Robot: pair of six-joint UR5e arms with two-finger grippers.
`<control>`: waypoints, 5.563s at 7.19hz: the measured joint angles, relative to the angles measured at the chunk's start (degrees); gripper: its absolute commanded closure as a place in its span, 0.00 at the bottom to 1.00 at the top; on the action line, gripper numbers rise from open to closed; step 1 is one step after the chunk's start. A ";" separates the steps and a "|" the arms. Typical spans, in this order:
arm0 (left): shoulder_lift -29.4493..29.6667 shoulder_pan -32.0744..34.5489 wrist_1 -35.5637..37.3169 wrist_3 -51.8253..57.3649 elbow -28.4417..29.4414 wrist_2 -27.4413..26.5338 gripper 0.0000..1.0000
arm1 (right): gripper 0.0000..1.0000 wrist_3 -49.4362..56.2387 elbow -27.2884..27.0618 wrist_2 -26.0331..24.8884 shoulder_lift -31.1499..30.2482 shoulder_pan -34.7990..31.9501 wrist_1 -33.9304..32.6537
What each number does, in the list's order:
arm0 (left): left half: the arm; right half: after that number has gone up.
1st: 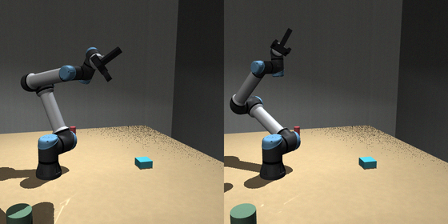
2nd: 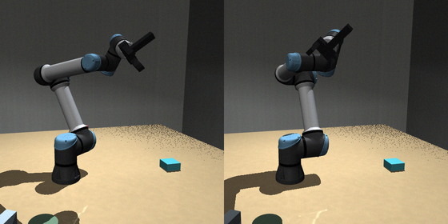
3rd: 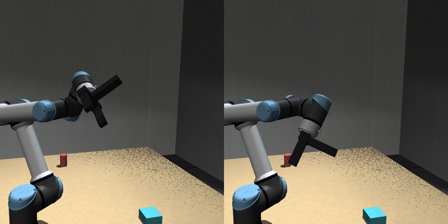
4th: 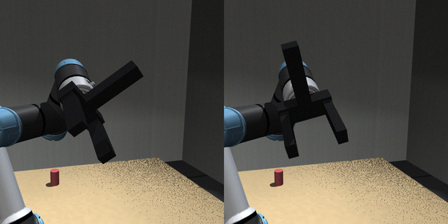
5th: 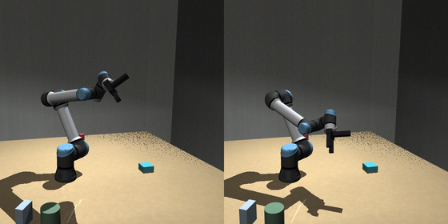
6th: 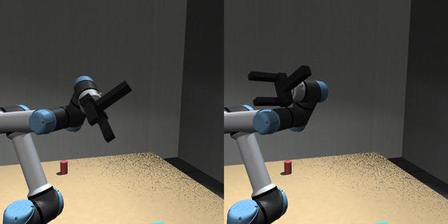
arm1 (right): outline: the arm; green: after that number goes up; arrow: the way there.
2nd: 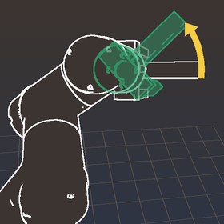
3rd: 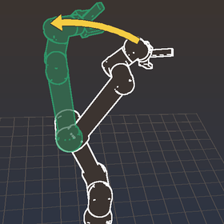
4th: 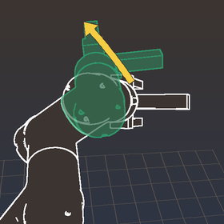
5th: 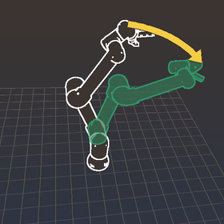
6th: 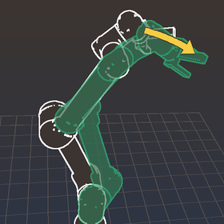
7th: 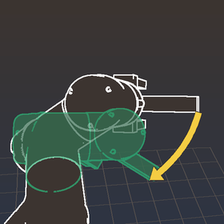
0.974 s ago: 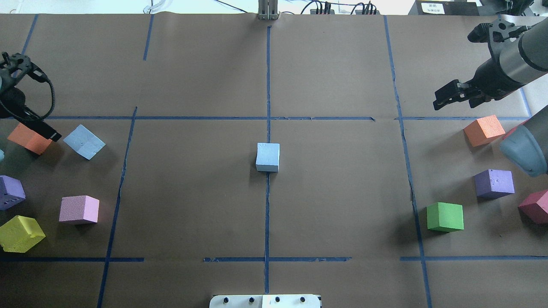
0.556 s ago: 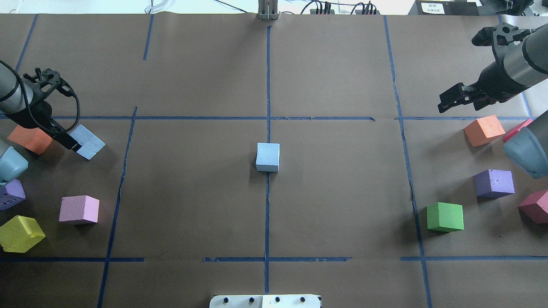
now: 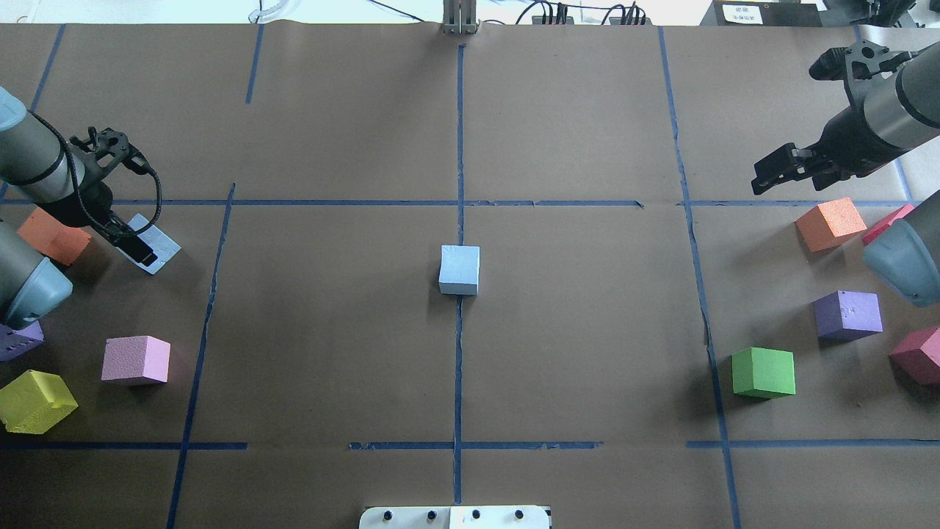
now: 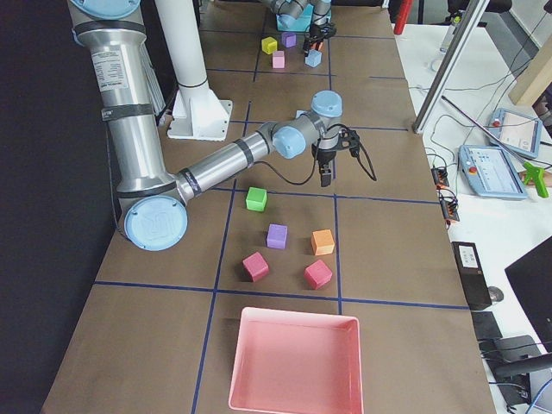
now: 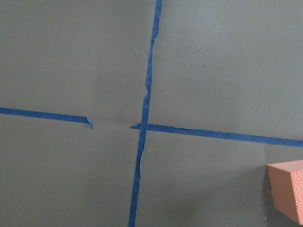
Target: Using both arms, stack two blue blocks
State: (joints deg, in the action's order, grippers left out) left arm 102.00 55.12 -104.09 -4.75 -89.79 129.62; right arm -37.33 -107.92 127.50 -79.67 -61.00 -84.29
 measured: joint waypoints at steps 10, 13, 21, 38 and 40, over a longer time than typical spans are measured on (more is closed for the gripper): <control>2.49 -0.66 -1.39 -11.45 -1.32 -2.65 0.84 | 0.00 -0.02 0.02 -0.23 -0.23 -0.01 0.02; 16.67 -5.49 16.00 -28.96 -7.14 -4.52 0.84 | 0.00 -0.02 -0.09 -0.32 -1.10 -0.08 0.08; 45.18 -21.86 22.04 -53.57 9.92 -11.88 0.85 | 0.00 -0.47 0.41 -0.50 -3.58 -0.05 3.01; 44.43 -22.96 16.07 -54.51 12.41 -14.05 0.00 | 0.00 -0.81 1.04 -0.59 -3.65 0.18 3.43; 44.36 -22.96 15.51 -54.49 12.32 -14.05 0.00 | 0.00 -0.81 1.07 -0.58 -3.65 0.18 3.45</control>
State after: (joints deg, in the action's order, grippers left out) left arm 146.36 32.17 -88.57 -59.24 -77.47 115.58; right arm -38.14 -106.85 126.91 -83.32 -60.82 -80.84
